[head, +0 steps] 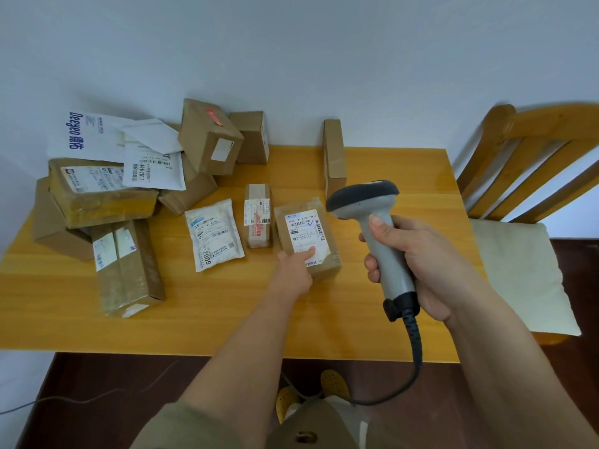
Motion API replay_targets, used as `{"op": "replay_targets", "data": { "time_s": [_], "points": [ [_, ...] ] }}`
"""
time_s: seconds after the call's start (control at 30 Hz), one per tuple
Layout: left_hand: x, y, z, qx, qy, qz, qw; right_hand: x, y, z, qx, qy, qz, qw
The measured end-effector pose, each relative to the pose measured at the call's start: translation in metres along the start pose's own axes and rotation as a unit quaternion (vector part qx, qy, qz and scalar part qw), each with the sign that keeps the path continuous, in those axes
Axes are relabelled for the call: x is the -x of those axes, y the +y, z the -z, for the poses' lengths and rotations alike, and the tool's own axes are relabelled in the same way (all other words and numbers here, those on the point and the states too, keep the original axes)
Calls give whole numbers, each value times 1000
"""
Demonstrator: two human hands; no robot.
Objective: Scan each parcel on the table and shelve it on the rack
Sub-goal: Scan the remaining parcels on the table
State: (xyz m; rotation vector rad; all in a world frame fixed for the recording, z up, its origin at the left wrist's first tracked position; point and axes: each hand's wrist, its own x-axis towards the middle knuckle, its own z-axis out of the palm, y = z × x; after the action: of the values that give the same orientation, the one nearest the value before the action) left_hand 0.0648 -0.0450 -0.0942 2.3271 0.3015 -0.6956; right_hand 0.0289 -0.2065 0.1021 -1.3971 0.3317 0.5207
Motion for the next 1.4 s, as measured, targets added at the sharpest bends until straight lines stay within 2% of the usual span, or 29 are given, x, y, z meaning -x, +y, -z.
{"op": "replay_targets", "data": {
  "time_s": [0.07, 0.13, 0.27, 0.37, 0.43, 0.53, 0.67, 0.77, 0.87, 0.97, 1.1, 1.3, 1.4],
  "points": [
    [-3, 1, 0, 41, 15, 13, 999, -5, 3, 3, -3, 1, 8, 1000],
    [-9, 0, 0, 135, 62, 37, 988, -14, 13, 10, 23, 14, 15, 1000],
    [-18, -16, -8, 297, 179, 132, 929, -46, 45, 26, 39, 41, -19, 998],
    [-7, -24, -13, 436, 128, 170, 874, -67, 70, 32, 23, 50, -60, 997],
    [-4, -30, -20, 428, 91, 143, 888, -78, 85, 32, 6, 47, -85, 995],
    [2, -36, -29, 401, 96, 113, 904, -91, 103, 26, -7, 33, -113, 993],
    [14, -36, -38, 417, 104, 124, 894, -101, 120, 13, 2, 13, -135, 991],
    [30, -37, -35, 432, 127, 139, 882, -98, 127, 8, 52, 21, -110, 992],
    [58, -48, -17, 469, 144, 118, 863, -82, 123, 0, 59, 26, -82, 995],
    [98, -60, 4, 519, 147, 87, 838, -60, 116, -17, 52, 17, -47, 997],
    [173, -85, 14, 571, 174, 53, 801, -13, 112, -54, 64, -42, 6, 997],
    [337, -151, -9, 641, 265, 19, 721, 106, 150, -123, 75, -178, 47, 980],
    [439, -190, -32, 675, 328, -1, 661, 189, 185, -159, 85, -241, 53, 965]
  ]
}}
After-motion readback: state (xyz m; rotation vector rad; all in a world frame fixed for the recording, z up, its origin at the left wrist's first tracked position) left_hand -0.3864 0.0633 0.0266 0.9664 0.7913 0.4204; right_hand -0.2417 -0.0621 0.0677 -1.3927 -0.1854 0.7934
